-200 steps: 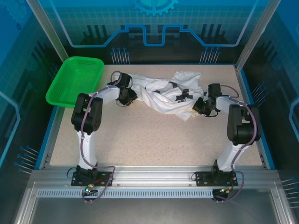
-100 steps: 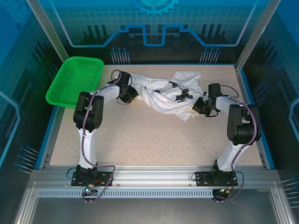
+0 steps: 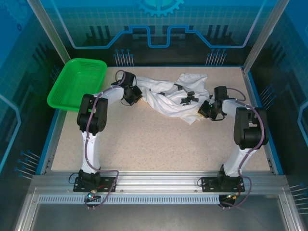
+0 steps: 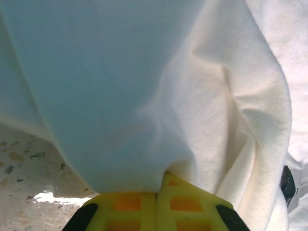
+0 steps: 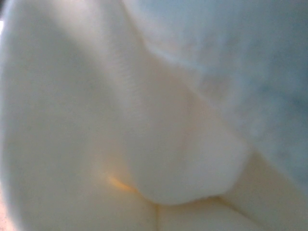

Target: Fold and stack the t-shirts

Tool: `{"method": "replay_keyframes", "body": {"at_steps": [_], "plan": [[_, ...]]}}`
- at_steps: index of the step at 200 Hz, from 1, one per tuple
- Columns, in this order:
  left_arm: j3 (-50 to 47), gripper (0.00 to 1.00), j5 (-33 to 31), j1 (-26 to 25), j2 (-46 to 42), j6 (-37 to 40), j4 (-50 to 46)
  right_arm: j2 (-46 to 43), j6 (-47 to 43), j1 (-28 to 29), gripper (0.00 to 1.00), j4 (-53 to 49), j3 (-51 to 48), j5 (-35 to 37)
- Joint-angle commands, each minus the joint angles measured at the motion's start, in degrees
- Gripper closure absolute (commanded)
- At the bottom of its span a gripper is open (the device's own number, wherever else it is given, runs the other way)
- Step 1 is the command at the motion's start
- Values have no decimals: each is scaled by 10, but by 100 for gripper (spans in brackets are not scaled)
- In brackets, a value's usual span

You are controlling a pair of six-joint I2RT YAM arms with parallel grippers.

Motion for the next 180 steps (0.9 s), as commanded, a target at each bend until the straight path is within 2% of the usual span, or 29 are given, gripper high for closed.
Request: {"method": "replay_keyframes", "body": {"at_steps": [1,53,114,144,180], "plan": [[15,100,0,1,-27,18,-36,-6,-12,7,100,-3,3,-12],[-13,100,1,10,-157,30,-95,-57,-12,6,100,-24,5,-12],[-87,100,53,40,-282,28,-143,-132,-8,9,100,-68,11,-25],[-101,100,85,50,-295,63,-184,-168,-17,10,100,-97,10,-16],[-182,96,138,48,-290,67,-151,-185,-29,13,100,-115,-2,-5]]}}
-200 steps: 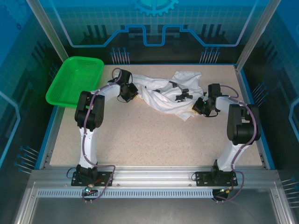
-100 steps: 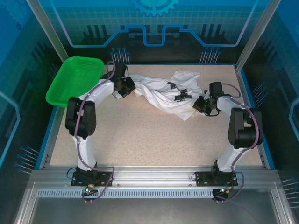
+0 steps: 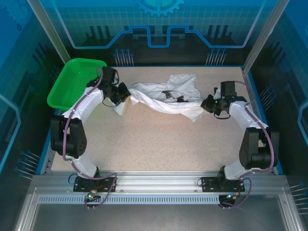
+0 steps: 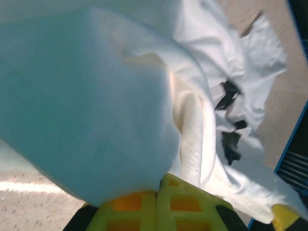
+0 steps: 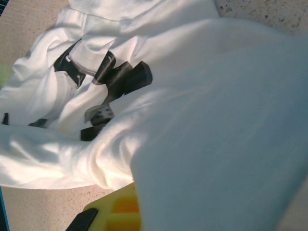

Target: Fold and stack the t-shirts

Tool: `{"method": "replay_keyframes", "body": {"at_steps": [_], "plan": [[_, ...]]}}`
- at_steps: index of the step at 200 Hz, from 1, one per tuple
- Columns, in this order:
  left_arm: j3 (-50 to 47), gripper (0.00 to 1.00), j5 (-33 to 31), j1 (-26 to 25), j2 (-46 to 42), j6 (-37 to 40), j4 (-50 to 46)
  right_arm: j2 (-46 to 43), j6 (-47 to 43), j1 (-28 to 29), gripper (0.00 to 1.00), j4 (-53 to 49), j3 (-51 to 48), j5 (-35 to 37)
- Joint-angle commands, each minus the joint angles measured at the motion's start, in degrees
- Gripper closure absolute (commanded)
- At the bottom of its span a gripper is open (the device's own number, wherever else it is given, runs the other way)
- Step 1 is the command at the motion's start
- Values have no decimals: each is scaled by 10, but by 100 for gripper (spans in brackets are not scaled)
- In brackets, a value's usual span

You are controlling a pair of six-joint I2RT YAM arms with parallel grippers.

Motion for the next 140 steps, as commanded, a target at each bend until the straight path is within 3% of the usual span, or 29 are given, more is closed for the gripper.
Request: {"method": "replay_keyframes", "body": {"at_steps": [1,28,63,101,129,140], "plan": [[-49,96,54,2,-5,20,-8,-13,-19,10,100,-36,-2,6],[-62,95,69,-4,44,-5,21,7,-27,12,100,-41,4,17],[-8,84,58,-27,115,-15,16,53,-33,14,100,-37,25,32],[35,57,38,-38,165,-13,-6,78,-33,15,100,-18,21,38],[13,34,-20,-39,114,-12,-9,85,-38,14,100,-7,13,42],[-1,30,-46,-43,81,-8,-10,87,-36,14,100,0,7,38]]}}
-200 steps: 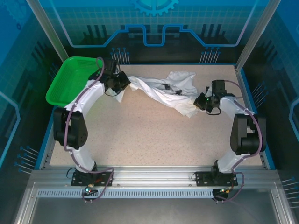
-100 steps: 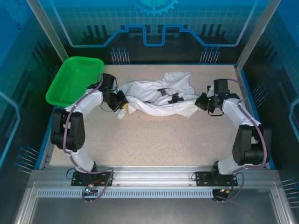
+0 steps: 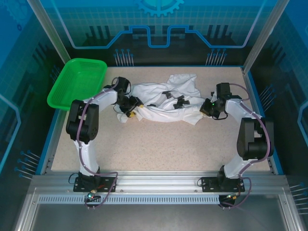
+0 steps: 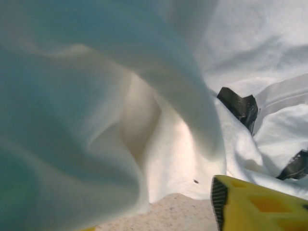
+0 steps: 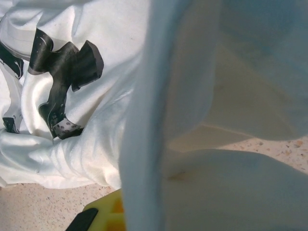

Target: Fold and stack the t-shirts

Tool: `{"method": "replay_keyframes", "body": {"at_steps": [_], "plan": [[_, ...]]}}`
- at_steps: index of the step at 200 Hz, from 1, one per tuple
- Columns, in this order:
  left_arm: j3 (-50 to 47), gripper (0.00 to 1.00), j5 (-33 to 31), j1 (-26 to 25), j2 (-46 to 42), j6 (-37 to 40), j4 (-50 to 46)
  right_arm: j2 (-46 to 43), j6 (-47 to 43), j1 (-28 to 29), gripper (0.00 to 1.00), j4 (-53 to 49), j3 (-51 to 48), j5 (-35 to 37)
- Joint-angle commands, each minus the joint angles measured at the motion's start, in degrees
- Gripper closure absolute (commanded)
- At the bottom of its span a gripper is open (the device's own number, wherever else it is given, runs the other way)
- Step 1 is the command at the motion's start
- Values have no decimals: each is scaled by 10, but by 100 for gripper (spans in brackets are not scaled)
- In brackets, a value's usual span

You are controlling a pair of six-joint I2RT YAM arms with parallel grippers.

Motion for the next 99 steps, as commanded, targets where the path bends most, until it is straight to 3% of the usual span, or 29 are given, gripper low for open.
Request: {"method": "replay_keyframes", "body": {"at_steps": [1,20,45,57,99], "plan": [[-17,30,-65,-5,-75,8,-20,9,-11,7,100,16,-5,2],[-52,29,-104,-23,-133,13,-24,13,-9,7,100,26,-10,-5],[-145,49,-132,-62,-204,-39,13,15,-6,7,100,35,-12,-14],[-197,53,-130,-81,-228,-74,53,16,-6,7,100,37,-12,-18],[-300,68,-96,-97,-205,-153,211,14,-4,7,100,45,-17,-31]]}}
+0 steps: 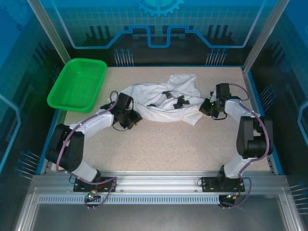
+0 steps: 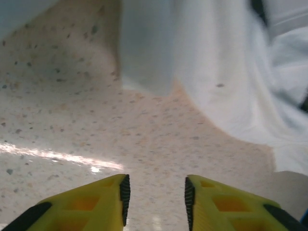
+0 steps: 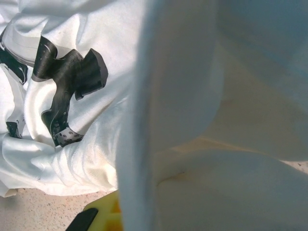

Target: Fold and stack the t-shirts

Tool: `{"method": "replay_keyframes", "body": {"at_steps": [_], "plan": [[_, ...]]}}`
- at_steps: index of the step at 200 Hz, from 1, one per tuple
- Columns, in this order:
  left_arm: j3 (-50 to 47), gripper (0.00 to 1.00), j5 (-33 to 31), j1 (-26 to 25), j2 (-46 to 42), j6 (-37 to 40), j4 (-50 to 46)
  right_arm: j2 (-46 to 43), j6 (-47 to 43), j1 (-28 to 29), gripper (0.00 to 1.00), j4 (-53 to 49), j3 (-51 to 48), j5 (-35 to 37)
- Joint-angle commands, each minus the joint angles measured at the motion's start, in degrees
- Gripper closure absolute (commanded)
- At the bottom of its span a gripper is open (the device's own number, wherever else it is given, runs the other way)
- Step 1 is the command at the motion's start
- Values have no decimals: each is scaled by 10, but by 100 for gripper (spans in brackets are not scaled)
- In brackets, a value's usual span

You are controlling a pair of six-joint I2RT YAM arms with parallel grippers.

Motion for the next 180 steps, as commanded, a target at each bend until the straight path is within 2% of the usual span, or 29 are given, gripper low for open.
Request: {"method": "replay_keyframes", "body": {"at_steps": [1,28,82,111,151,180], "plan": [[-31,68,5,2,31,-62,96,4,-4,7,100,10,-9,-21],[-42,67,-24,2,57,-77,148,1,-6,7,100,10,-10,-25],[-13,56,-63,8,115,-47,153,-1,-8,6,100,10,-11,-26],[7,56,-101,9,125,-2,128,-1,-7,6,100,11,-10,-30],[39,64,-134,8,131,64,114,0,-7,6,100,11,-9,-33],[47,63,-145,8,127,87,117,0,-8,6,100,12,-10,-36]]}}
